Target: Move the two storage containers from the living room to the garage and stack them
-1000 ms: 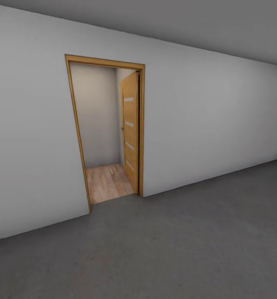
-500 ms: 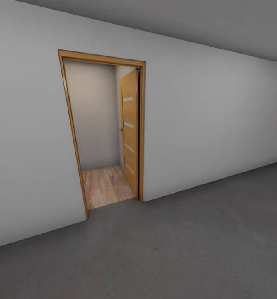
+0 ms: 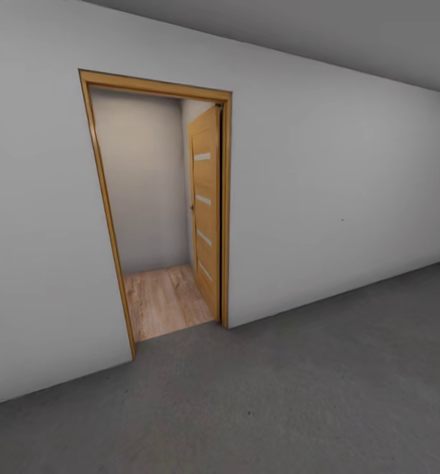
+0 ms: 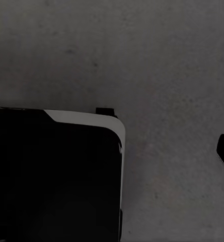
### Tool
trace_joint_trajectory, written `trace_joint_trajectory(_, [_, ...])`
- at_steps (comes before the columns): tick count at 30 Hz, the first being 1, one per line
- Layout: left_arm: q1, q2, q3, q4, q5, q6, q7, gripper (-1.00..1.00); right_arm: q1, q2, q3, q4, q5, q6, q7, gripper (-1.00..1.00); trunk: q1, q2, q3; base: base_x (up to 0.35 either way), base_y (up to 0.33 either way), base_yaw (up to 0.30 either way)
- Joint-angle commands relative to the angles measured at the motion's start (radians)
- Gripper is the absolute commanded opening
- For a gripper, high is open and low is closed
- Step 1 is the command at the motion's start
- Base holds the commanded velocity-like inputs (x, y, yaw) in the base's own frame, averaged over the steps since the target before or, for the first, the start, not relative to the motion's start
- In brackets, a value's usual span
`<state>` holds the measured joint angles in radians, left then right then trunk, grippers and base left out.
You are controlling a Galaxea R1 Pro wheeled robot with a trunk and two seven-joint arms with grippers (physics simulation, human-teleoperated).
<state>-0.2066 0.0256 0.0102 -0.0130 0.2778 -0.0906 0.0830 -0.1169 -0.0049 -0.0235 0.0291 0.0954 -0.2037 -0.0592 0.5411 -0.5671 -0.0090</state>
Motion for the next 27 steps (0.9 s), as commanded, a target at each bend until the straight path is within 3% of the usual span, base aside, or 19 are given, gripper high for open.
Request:
trace_joint_trajectory(1, [-0.001,0.0,0.001,0.001,0.003,-0.003,0.001,1.0,-0.001,0.0,-0.003,0.003,0.01,-0.005,-0.005,1.0,0.001,-0.001,-0.001,0.32,0.0,0.0])
trace_joint_trajectory(27, [-0.001,-0.001,0.002,0.001,0.004,-0.006,0.001,1.0,-0.001,0.0,-0.003,0.003,0.01,-0.004,-0.007,1.0,0.001,-0.001,-0.001,0.32,0.0,0.0])
